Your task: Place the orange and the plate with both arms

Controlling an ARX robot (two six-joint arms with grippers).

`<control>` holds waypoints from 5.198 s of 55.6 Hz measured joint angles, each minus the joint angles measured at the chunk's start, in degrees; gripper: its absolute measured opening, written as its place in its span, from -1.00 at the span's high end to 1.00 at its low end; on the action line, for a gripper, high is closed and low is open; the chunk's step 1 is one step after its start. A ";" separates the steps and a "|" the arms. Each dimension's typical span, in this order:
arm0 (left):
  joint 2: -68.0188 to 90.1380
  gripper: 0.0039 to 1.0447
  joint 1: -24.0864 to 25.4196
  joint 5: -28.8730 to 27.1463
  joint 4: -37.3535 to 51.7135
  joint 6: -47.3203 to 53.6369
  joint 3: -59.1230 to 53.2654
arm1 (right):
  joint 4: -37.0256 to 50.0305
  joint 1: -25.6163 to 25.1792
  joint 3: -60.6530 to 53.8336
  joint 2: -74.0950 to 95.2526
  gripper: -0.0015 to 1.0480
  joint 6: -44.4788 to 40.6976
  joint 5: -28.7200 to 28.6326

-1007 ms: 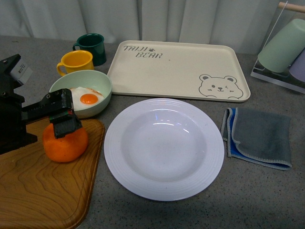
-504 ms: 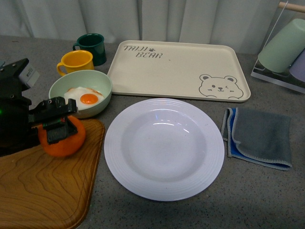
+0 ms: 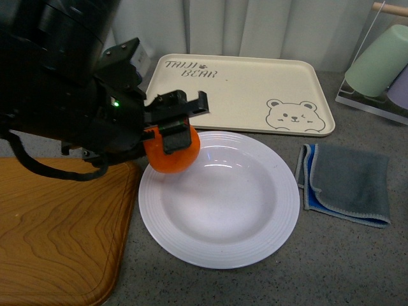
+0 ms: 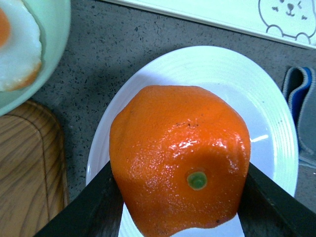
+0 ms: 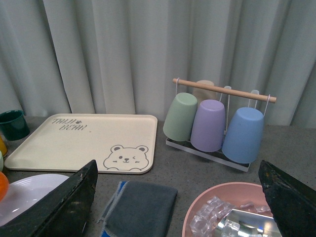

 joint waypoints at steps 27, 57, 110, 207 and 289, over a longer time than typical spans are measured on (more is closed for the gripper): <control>6.32 -0.24 -3.58 -1.88 -1.16 -0.85 3.56 | 0.00 0.00 0.00 0.00 -0.82 0.00 0.00; -3.30 -0.88 -0.94 -7.89 3.76 -1.31 -1.99 | 0.00 0.00 0.00 0.00 -0.82 0.02 0.00; -52.74 0.93 17.33 -11.23 42.36 25.81 -48.52 | 0.00 0.00 0.00 0.00 -0.82 0.00 0.00; -109.63 0.93 22.56 -5.97 -10.32 25.86 -50.93 | 0.00 0.00 0.00 0.00 -0.82 0.00 0.00; -109.81 -0.88 22.56 -5.99 -10.49 25.99 -50.93 | 15.19 14.67 38.64 111.56 -0.82 43.41 -29.00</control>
